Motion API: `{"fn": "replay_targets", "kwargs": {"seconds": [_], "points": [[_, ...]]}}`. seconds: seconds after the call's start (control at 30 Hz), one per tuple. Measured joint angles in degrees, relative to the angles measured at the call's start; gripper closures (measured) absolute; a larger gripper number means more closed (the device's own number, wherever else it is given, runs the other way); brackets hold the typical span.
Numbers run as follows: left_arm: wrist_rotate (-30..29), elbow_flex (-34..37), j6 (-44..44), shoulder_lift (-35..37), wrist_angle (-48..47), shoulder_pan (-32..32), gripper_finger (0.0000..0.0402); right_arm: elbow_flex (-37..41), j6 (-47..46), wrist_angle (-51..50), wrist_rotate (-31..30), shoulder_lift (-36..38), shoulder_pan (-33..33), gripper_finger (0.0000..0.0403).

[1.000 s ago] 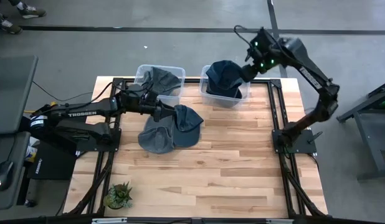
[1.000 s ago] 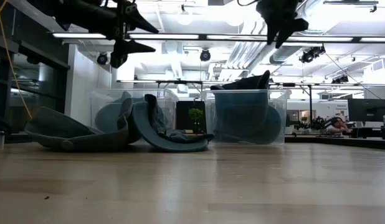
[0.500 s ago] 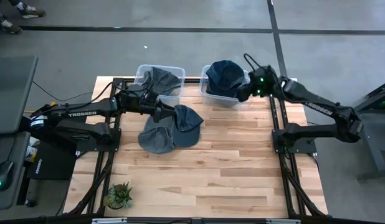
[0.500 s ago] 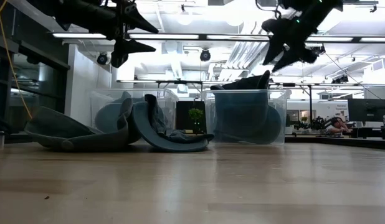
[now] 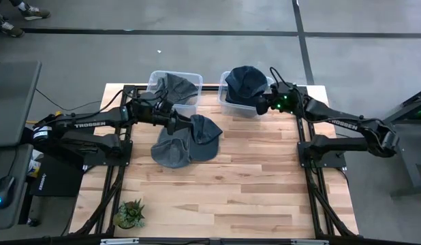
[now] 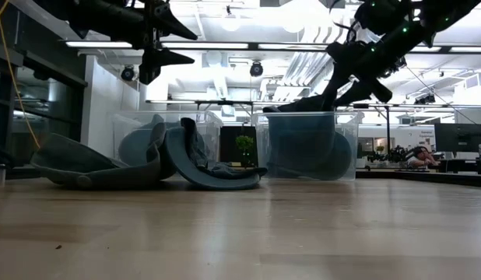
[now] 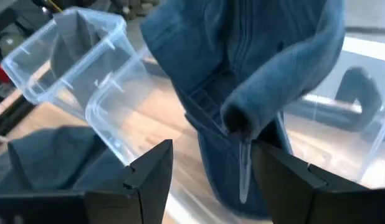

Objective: Pick & Place hat
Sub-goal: Put the right black cap into the right transparent bin

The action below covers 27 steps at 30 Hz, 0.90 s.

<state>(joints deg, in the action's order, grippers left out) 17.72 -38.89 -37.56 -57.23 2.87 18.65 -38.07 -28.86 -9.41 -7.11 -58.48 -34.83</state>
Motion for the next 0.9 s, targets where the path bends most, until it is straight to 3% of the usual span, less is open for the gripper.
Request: {"fn": "replay_targets", "kwargs": {"seconds": [0.23,0.63,0.77,0.9], "points": [[0.99,0.0,0.0,0.0,-0.02,0.0,0.0199,0.05,1.16,2.76,-1.91,-0.37,-0.06,0.0182],[1.96,0.0,-0.02,0.0,-0.04,0.0,0.0199,-1.49,0.22,4.75,-3.94,-7.47,-0.43,0.0184],[2.34,0.0,-0.17,0.0,-0.07,0.0,0.0199,-3.0,0.16,4.29,-5.47,-7.69,-0.43,0.0212],[2.45,0.0,-0.2,0.0,-0.08,0.0,0.0199,-5.26,0.55,2.54,-6.43,-7.69,-0.45,0.0274]]}}
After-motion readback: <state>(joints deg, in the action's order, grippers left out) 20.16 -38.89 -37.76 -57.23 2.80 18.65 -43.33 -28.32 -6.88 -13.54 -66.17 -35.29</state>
